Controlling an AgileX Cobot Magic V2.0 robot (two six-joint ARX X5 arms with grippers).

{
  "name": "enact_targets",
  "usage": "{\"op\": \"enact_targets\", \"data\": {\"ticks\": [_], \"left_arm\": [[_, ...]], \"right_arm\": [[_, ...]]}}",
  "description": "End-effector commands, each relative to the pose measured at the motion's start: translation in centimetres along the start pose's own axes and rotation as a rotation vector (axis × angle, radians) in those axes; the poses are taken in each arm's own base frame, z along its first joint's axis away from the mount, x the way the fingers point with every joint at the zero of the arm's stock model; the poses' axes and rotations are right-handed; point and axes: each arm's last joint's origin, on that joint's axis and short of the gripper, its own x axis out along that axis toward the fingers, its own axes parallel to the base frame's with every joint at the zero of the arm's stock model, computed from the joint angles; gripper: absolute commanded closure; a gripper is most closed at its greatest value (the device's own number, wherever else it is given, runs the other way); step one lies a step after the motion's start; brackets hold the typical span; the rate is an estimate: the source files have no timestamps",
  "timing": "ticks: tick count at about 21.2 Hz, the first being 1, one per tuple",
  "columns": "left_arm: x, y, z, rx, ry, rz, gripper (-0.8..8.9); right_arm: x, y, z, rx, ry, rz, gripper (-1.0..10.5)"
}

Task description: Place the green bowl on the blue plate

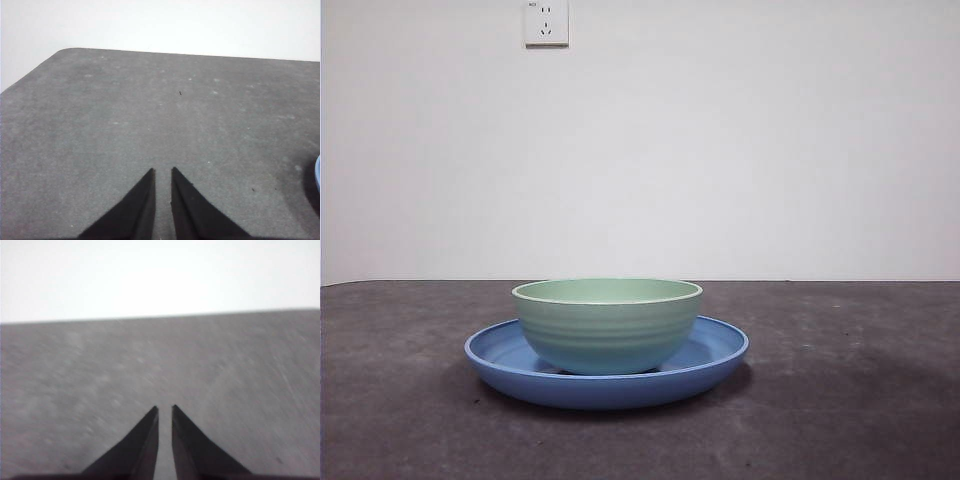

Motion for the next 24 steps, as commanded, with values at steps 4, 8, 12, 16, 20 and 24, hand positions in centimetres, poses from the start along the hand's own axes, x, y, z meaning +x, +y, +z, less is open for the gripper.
{"op": "enact_targets", "data": {"ticks": [4, 8, 12, 16, 20, 24], "left_arm": [[0.2, 0.0, -0.7, 0.009, 0.026, 0.004, 7.62], [0.2, 0.0, -0.7, 0.009, 0.026, 0.004, 7.62], [0.2, 0.0, -0.7, 0.009, 0.026, 0.004, 7.62], [0.2, 0.0, -0.7, 0.009, 0.026, 0.004, 7.62], [0.2, 0.0, -0.7, 0.009, 0.026, 0.004, 7.62], [0.2, 0.0, -0.7, 0.009, 0.026, 0.004, 7.62]], "right_arm": [[0.3, -0.6, -2.6, -0.012, 0.008, -0.094, 9.1], [0.2, -0.6, -3.0, -0.062, 0.052, -0.097, 9.1], [0.2, -0.6, -3.0, -0.089, 0.056, -0.090, 9.1], [0.2, -0.4, -3.1, -0.090, 0.064, -0.031, 9.1], [0.2, -0.2, -3.2, -0.087, 0.075, 0.051, 9.1], [0.2, -0.1, -3.1, -0.073, 0.070, 0.067, 9.1]]}}
